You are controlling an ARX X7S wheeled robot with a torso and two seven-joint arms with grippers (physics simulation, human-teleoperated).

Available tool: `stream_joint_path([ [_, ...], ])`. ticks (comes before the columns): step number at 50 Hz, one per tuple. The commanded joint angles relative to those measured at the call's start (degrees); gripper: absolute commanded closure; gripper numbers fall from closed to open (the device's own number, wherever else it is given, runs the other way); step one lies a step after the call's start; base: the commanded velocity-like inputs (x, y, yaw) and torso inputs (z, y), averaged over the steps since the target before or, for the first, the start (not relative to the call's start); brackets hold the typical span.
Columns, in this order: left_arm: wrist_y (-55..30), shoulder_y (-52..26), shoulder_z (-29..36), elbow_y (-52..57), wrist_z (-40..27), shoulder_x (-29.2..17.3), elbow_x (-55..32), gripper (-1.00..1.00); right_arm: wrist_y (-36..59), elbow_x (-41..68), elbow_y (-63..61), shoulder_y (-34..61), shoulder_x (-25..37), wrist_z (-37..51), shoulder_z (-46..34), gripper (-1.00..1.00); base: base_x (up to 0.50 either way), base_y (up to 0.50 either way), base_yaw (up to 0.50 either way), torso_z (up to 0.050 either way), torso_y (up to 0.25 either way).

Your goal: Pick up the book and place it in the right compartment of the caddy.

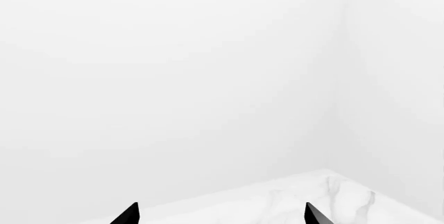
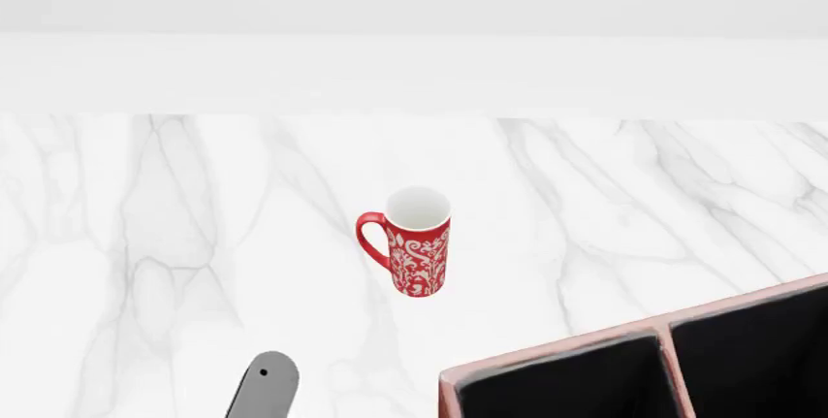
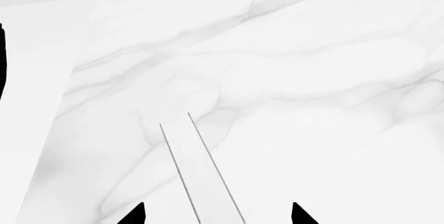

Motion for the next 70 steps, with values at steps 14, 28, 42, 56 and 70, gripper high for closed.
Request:
stream_joint_path([
  [14, -0.2, 0.3, -1.5, 0.8, 1.4, 1.0, 0.4, -1.0, -8.3, -9.3, 7.0, -3.2, -1.6, -8.0, -7.0, -1.0, 0.0, 0.0, 0.0, 0.0, 0.0],
  [28, 0.3, 0.5, -0.8, 0.7, 1.2, 1.2, 0.6, -1.0, -10.9, -11.7, 10.9, -3.9, -2.0, -9.6, -9.1, -1.0, 0.0, 0.0, 0.0, 0.0, 0.0],
  [42, 0.5, 0.5, -0.6, 0.8, 1.1, 1.3, 0.5, -1.0, -13.5, -14.3, 15.5, -4.8, -2.8, -11.2, -11.7, -1.0, 0.0, 0.0, 0.0, 0.0, 0.0],
  [56, 1.1, 0.7, 0.1, 0.3, 1.0, 1.5, 0.8, -1.0, -17.1, -16.8, 20.0, -5.0, -4.3, -13.7, -14.1, -1.0, 0.0, 0.0, 0.0, 0.0, 0.0],
  [70, 1.6, 1.0, 0.2, 0.0, 1.0, 1.7, 0.8, -1.0, -19.5, -17.5, 20.8, -5.1, -4.9, -15.6, -15.4, 1.0, 0.0, 0.0, 0.0, 0.0, 0.0],
])
